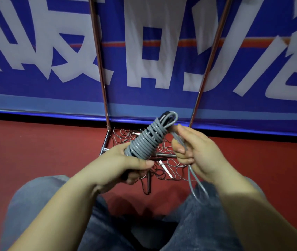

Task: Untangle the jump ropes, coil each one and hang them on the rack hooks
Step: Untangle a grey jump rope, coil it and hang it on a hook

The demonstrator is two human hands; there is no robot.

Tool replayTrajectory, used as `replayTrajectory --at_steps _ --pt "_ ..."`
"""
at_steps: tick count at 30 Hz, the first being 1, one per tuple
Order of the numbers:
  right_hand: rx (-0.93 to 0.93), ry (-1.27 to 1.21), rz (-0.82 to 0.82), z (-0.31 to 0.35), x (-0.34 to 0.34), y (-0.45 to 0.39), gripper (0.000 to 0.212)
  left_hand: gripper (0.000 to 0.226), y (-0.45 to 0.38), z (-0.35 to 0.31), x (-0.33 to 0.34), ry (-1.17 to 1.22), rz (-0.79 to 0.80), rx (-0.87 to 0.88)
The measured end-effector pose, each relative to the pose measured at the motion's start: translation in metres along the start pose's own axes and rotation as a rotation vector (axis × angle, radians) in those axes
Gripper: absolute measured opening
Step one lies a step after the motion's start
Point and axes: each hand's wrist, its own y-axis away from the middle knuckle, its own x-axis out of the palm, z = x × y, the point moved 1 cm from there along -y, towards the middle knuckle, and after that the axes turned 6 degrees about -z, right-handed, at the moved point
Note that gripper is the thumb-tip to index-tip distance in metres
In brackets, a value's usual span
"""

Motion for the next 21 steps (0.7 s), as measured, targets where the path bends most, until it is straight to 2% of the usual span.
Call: replayTrajectory --at_steps 2,5,7,10,13,15,17,18,21 --pt "-0.040 0.150 -0.060 0.001 0.011 0.008 0.029 0.034 0.004 -0.002 0.005 -0.074 -0.115 0.027" --pt "-0.054 0.432 -0.236 -0.005 0.027 0.012 0.044 0.025 0.013 -0.004 0.008 -0.625 -0.466 0.218" --pt "-0.036 0.509 -0.287 -0.006 0.035 0.011 0.048 0.021 0.021 -0.006 0.012 -0.912 -0.632 0.297" --pt "0.013 0.541 -0.323 -0.001 0.040 0.006 0.047 0.026 0.021 -0.005 0.017 -1.076 -0.756 0.383" --pt "0.100 0.433 -0.312 0.004 0.040 0.004 0.041 0.030 0.014 -0.008 0.016 -1.178 -0.795 0.441" --pt "0.089 0.293 -0.299 0.006 0.040 0.005 0.039 0.030 0.011 -0.010 0.014 -1.228 -0.775 0.445" --pt "0.043 0.208 -0.286 0.008 0.038 0.009 0.038 0.035 0.011 -0.015 0.011 -1.192 -0.637 0.430" --pt "0.015 0.207 -0.272 0.010 0.036 0.012 0.038 0.042 0.012 -0.020 0.009 -1.072 -0.503 0.378" --pt "-0.081 0.275 -0.163 0.018 0.033 0.027 0.039 0.049 0.022 -0.040 -0.002 -0.478 -0.113 0.147"
